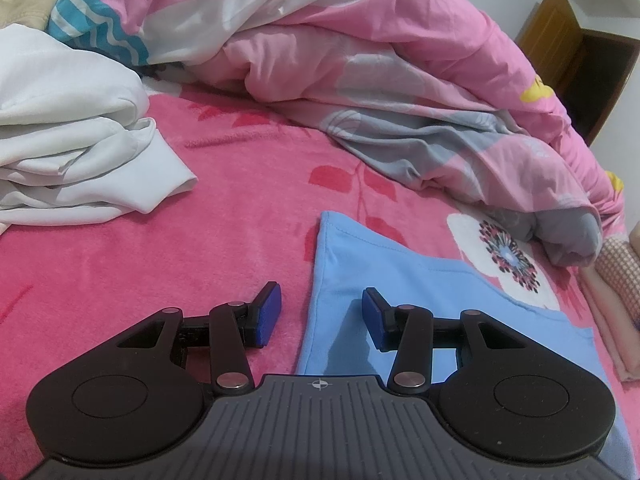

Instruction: Fold clothes

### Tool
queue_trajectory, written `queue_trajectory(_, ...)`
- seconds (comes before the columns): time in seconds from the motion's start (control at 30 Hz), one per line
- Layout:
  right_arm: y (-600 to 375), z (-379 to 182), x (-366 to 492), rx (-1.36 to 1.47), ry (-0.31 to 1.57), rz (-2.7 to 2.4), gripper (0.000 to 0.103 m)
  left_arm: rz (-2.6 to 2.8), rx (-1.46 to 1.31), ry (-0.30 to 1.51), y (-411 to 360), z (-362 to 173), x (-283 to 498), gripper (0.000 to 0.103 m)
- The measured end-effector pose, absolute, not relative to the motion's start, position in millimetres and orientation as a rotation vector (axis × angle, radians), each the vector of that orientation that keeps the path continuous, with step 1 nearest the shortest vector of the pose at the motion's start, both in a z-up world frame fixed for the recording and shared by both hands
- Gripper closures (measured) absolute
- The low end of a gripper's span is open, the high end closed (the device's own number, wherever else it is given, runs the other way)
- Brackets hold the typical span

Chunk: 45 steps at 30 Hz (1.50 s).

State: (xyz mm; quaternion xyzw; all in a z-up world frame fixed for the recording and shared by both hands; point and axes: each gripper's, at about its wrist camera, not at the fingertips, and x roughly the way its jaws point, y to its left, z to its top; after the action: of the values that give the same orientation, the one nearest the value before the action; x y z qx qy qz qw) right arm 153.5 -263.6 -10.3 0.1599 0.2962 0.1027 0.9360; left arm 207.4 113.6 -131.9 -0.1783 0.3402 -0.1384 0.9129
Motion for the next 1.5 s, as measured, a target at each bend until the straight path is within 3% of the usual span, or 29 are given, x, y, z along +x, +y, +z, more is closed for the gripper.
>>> queue_trajectory(0.2,-148,-39,246,-0.052,0.643,0.453,0.09,-0.289,-0.369,0.701,114,-132,207,0.058)
queue_trajectory(0.33,-125,-67,267,-0.145,0.662,0.494,0.091,-0.291,-0.373,0.703,115,-132,208,0.058)
queue_trajectory(0.87,-118,-90,276,-0.19,0.696,0.517,0.094,-0.289,-0.364,0.701,114,-132,207,0.058)
queue_trajectory(1.07,-127,-90,281,-0.11,0.71,0.515,0.103,-0.289,-0.364,0.701,114,-132,207,0.058)
queue_trajectory(1.5,-152,-80,286,0.072,0.689,0.474,0.103,-0.287,-0.361,0.699,113,-132,207,0.058)
